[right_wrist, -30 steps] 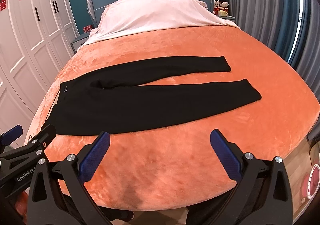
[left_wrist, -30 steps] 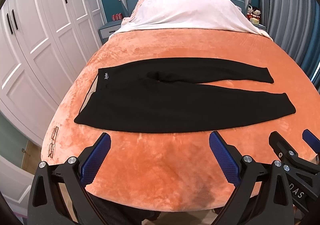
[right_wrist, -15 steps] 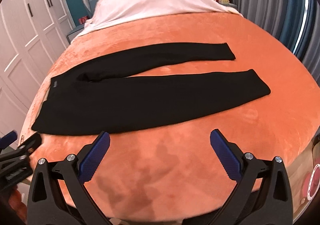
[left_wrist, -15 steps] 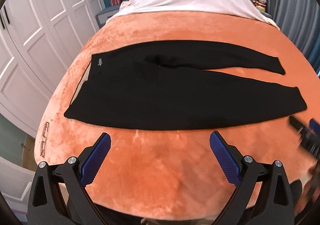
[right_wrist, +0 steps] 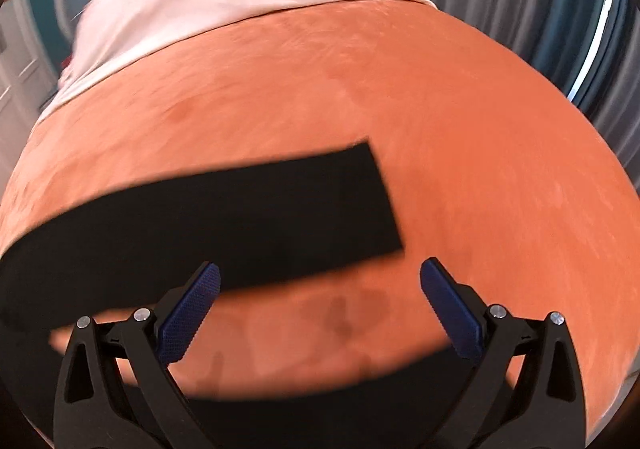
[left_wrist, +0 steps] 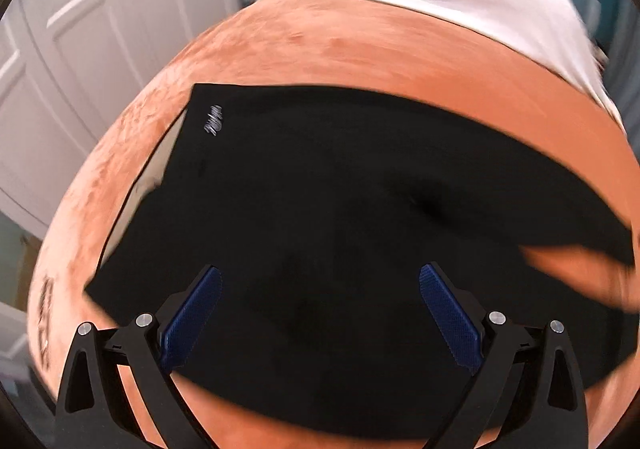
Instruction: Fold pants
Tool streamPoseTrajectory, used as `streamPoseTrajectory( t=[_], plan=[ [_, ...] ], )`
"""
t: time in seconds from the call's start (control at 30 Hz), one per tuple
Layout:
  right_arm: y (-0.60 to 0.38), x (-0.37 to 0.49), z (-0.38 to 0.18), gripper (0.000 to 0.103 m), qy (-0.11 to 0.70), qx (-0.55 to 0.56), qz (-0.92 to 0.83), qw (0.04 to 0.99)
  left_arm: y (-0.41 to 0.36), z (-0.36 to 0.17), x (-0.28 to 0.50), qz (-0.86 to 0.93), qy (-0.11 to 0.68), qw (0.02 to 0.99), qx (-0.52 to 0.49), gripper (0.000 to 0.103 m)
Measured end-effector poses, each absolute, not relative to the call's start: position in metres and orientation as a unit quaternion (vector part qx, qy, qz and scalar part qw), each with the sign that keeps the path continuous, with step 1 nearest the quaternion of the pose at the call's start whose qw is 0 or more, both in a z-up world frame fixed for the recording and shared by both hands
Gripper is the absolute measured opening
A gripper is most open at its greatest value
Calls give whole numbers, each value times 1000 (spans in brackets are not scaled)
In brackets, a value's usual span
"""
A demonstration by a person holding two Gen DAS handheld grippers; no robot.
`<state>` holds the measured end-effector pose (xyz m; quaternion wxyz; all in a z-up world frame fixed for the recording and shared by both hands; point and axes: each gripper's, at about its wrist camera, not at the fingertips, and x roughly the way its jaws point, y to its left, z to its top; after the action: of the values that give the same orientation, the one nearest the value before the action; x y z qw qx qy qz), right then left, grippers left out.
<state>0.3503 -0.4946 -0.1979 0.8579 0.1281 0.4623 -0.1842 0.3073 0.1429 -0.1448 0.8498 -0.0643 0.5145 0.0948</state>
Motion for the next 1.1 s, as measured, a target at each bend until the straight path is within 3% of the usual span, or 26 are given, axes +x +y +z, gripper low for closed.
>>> streamPoseTrajectory(
  t=[0.37, 0.43, 0.5, 0.53, 0.57, 0.6, 0.73, 0.9, 0.97, 1.1],
  plan=[
    [-538, 434, -260, 98, 491, 184, -196, 829, 317, -208, 504, 245, 544, 796, -103, 97],
    [-532, 440, -259, 98, 484, 166, -200, 836, 327, -223, 514, 238, 562, 784, -110, 85],
    [-526, 443, -256, 77, 482, 145, -198, 841, 328, -223, 519, 216, 557, 794, -115, 51],
    [-523, 444, -253, 53, 480, 147, -187, 844, 325, -216, 520, 209, 548, 802, -112, 36],
    [-521, 444, -250, 22, 481, 156, -168, 846, 323, -211, 519, 196, 549, 804, -116, 27],
    [-518, 442, -246, 14, 483, 163, -154, 846, 321, -204, 516, 190, 543, 810, -117, 25],
    [-495, 422, -191, 12, 446, 125, -113, 879, 318, -146, 472, 136, 497, 847, -134, 23],
    [-477, 342, -101, 12, 373, 87, -40, 923, 314, -66, 360, 54, 457, 877, -137, 23],
    [-471, 295, -72, 12, 355, 50, -20, 933, 311, -53, 324, 43, 456, 880, -124, 23],
    [-469, 226, -67, 12, 370, -4, -6, 929, 306, -58, 249, 45, 485, 870, -72, 23]
  ],
)
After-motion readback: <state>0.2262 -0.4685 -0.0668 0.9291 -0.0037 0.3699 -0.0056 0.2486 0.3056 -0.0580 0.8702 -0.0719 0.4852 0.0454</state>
